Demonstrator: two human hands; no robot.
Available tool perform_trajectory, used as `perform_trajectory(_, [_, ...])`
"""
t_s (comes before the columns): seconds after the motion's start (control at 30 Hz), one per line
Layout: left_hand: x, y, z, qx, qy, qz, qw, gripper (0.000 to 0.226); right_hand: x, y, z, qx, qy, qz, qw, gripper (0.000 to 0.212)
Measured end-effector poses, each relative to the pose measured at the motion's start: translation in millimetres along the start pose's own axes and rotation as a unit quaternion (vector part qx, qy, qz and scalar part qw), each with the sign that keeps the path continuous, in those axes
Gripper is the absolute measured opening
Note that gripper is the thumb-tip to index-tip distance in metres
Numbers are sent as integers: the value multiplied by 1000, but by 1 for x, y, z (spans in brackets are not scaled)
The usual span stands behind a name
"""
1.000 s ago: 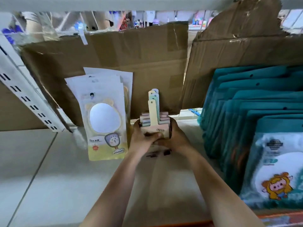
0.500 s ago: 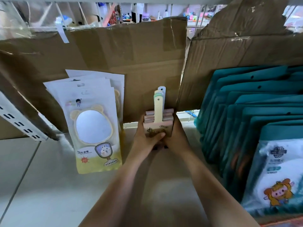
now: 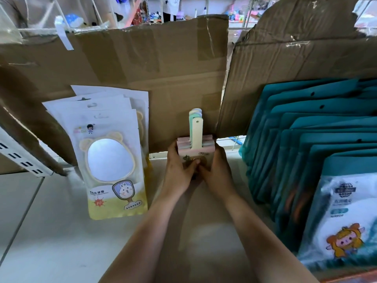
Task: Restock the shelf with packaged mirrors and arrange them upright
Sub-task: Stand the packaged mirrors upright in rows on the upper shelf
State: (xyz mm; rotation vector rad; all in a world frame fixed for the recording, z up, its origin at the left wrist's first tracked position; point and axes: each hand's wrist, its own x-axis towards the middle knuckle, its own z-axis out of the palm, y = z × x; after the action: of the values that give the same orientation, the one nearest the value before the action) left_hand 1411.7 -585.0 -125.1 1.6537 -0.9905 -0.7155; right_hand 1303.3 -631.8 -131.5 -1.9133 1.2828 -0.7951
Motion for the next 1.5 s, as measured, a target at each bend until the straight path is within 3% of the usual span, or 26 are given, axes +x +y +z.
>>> perform_trajectory(0.2, [-8,11,6,105,74,-4,992,61,5,-2,2,-11,-19,27,999,64])
perform_trajectory(0.3, [-15,13,11,161,73,-32,984,61,1,-2,4,-15,-32,41,999,66])
perform_trajectory(0.53, [-12,17,9,153,64,-20,986,87,-3,-6,-1,11,-7,56,998,70])
perform_trajectory(0.87, [-34,11,1,178,75,4,981,79,-18,-6,-2,-51,-17,108,993,93])
perform_trajectory(0.93, [-45,17,1,181,119,37,976,72,-28,-8,-5,-41,45,72,996,86])
perform_trajectory(1.03, [-57,27,-1,205,244,119,940,58,-44,-20,-10,-13,163,-26,986,60])
perform_trajectory(1.1, [-62,30,-13,194,307,177,915,55,-54,-31,-8,4,188,-83,979,42])
perform_trajectory(1.17, [-65,30,-34,184,369,209,887,55,-63,-41,-1,20,168,-108,980,30])
perform_trajectory(1.27, [-66,20,-73,162,420,193,872,68,-77,-50,11,39,96,-116,988,36])
perform_trajectory(1.4, [-58,4,-120,136,353,51,924,110,-77,-63,28,77,-52,-71,993,70])
perform_trajectory(1.5, [-52,-10,-141,43,290,-4,956,127,-72,-76,42,76,-104,-49,990,91])
